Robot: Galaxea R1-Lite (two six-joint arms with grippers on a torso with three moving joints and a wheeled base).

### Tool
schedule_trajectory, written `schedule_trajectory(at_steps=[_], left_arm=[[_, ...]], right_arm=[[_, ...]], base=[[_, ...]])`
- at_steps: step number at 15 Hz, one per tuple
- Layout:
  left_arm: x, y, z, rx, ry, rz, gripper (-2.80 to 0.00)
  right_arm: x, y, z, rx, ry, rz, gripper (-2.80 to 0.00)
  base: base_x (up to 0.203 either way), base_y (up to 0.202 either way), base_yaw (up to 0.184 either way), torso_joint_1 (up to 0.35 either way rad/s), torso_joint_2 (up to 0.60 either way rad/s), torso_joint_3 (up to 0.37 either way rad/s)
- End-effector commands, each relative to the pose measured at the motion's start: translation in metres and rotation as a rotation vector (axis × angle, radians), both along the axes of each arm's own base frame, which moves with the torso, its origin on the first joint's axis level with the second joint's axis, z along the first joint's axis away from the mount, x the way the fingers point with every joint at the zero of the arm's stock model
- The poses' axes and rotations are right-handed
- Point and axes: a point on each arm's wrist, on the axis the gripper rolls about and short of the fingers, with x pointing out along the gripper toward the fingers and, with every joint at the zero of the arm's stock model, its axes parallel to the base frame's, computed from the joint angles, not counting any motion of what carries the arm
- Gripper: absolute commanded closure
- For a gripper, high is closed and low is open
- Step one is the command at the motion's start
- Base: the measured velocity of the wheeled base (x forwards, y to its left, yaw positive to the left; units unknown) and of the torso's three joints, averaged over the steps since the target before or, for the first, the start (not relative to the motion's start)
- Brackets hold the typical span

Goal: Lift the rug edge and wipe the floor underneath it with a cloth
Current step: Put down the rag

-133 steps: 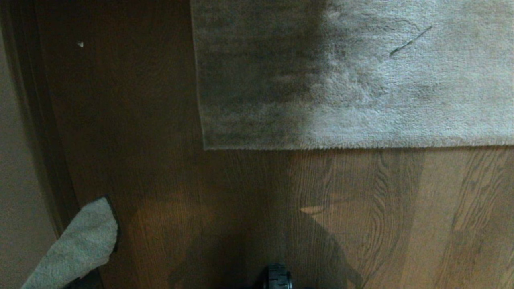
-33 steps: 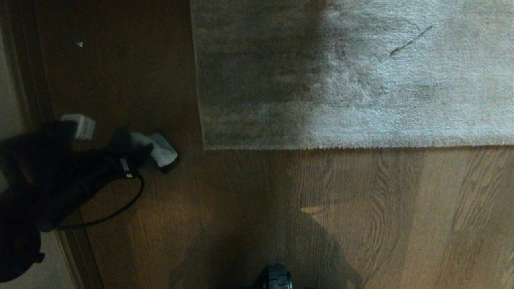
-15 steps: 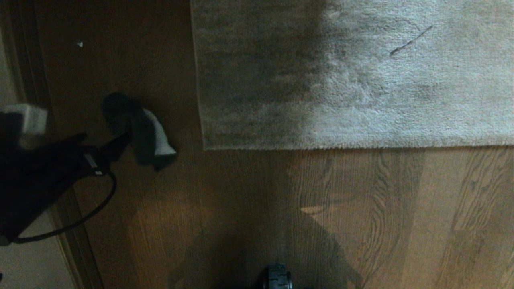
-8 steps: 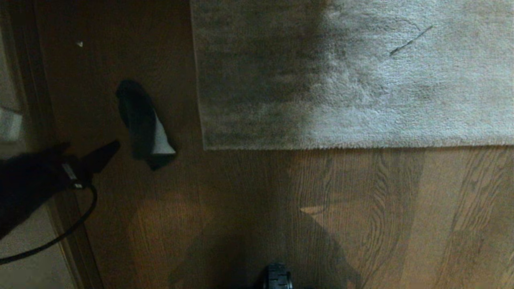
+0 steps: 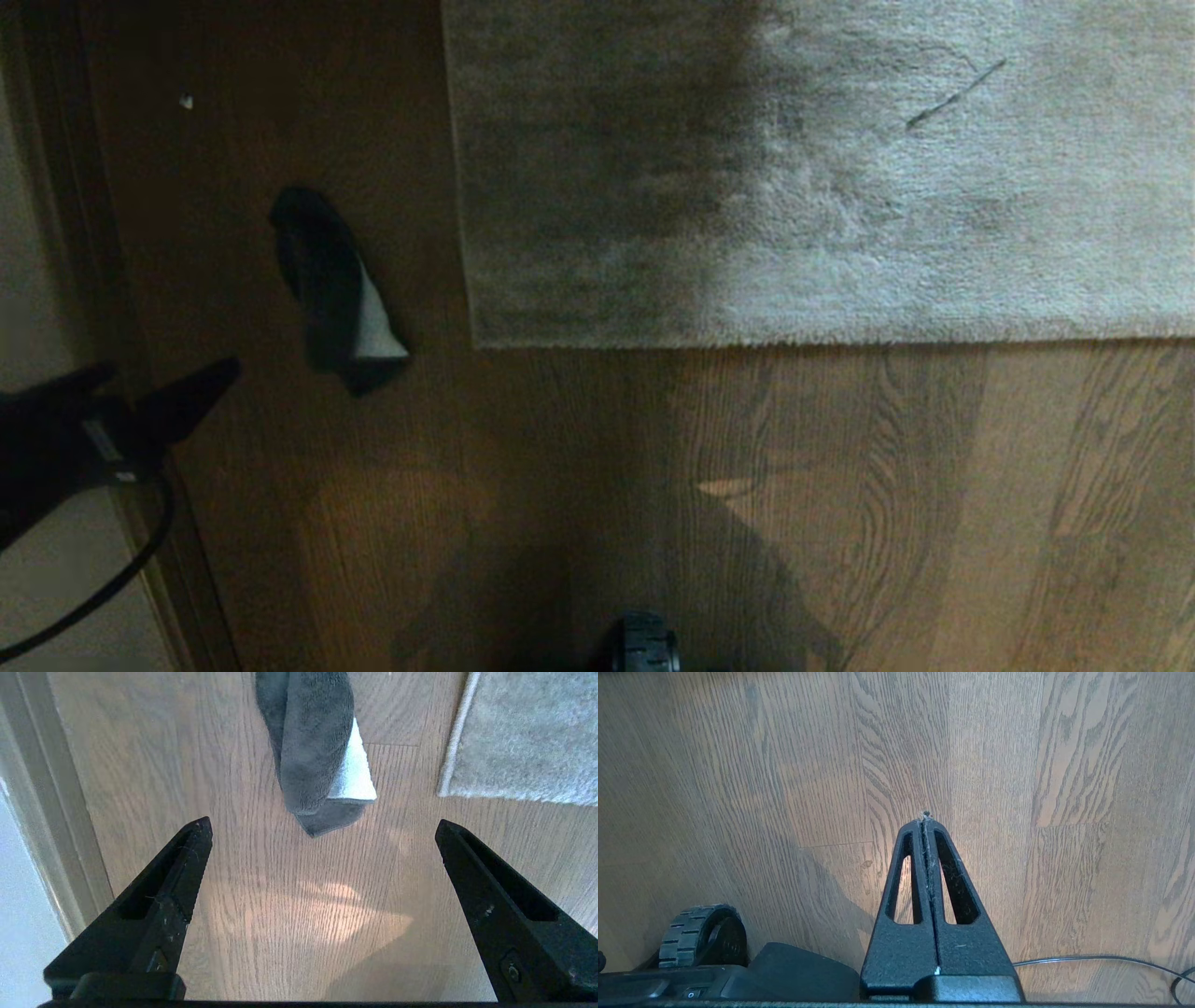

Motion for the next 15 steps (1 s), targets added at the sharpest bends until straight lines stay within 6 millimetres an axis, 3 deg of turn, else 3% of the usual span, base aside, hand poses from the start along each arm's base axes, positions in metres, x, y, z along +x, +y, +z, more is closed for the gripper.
schedule_trajectory(at_steps=[1, 4, 5, 10, 15], left_arm=[[-0.003, 0.0, 0.002, -0.005, -0.011, 0.0, -2.8], [-0.005, 0.0, 0.002, -0.007, -0.013, -0.001, -2.8], [-0.008, 0.0, 0.0, -0.007, -0.003, -0.001, 0.0], [-0.03, -0.001, -0.004, -0.01, 0.058, -0.01, 0.0], [-0.033, -0.002, -0.011, -0.01, 0.09, -0.016, 0.0]], right_arm=[[0.0, 0.0, 0.0, 0.0, 0.001, 0.0, 0.0], [0.0, 0.0, 0.0, 0.0, 0.001, 0.0, 0.0], [0.0, 0.0, 0.0, 0.0, 0.0, 0.0, 0.0], [0.0, 0.0, 0.0, 0.0, 0.001, 0.0, 0.0], [0.0, 0.0, 0.0, 0.0, 0.001, 0.0, 0.0]], base=[[0.0, 0.0, 0.0, 0.0, 0.0, 0.0], [0.0, 0.0, 0.0, 0.0, 0.0, 0.0], [0.0, 0.0, 0.0, 0.0, 0.0, 0.0], [0.0, 0.0, 0.0, 0.0, 0.0, 0.0], [0.0, 0.0, 0.0, 0.0, 0.0, 0.0]])
